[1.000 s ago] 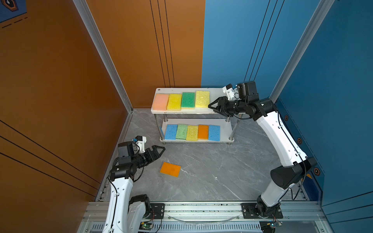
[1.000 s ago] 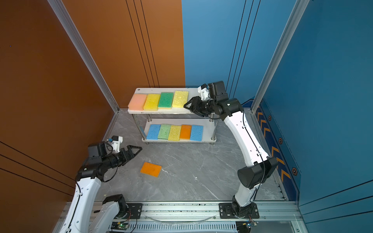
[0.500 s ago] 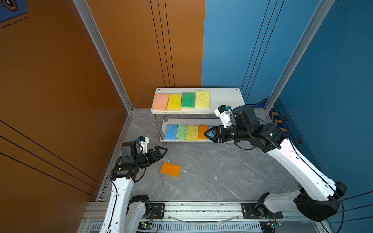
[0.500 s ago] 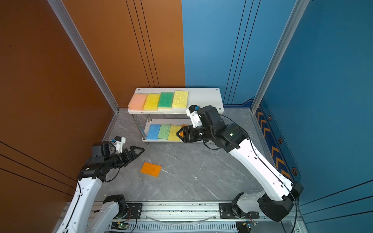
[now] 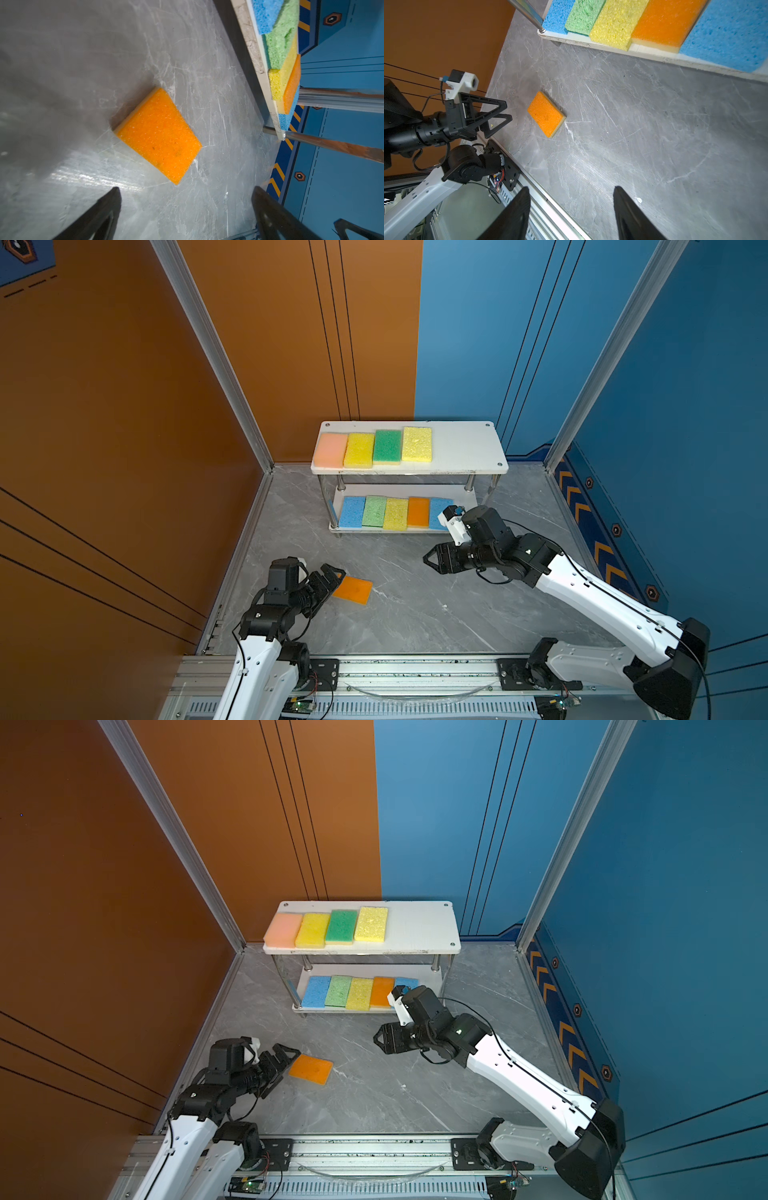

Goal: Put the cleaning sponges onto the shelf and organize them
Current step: 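Withdraw the right gripper from the top shelf toward the orange sponge, then grasp the orange sponge's edge with the left gripper and tilt it upright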

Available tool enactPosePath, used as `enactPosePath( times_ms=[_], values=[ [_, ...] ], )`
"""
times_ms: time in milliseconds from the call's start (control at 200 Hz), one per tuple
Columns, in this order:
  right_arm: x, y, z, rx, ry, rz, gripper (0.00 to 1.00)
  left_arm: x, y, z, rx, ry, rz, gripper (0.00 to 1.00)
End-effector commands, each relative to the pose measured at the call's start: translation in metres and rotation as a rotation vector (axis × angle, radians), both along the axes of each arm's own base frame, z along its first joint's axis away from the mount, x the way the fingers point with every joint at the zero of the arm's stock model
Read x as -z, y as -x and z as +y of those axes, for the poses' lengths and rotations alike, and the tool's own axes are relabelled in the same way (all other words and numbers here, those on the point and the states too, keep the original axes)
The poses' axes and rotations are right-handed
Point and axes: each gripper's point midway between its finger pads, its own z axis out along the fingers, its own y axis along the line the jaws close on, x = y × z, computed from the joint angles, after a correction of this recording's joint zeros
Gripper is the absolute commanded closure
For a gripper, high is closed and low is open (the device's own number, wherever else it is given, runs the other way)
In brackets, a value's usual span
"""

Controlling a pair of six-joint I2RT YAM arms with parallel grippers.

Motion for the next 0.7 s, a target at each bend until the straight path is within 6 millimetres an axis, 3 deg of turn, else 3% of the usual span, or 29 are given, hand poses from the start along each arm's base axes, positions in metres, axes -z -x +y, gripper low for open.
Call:
enactPosePath(
  times_ms=[0, 360, 696],
  values=[
    [-0.008, -0.002, 0.007, 0.004, -0.055, -0.025, 0.35, 0.019, 0.005, 0.01, -0.112, -0.002, 0.076, 0.02],
    [0.0, -0.005, 0.009, 0.014, -0.05, -0.02, 0.35, 0.051, -0.006, 0.0, -0.162, 0.095, 0.11, 0.0],
    [0.0, -0.005, 0.004, 0.026, -0.051, -0.025, 0.35, 0.063, -0.015, -0.002, -0.164, 0.106, 0.108, 0.21]
  ],
)
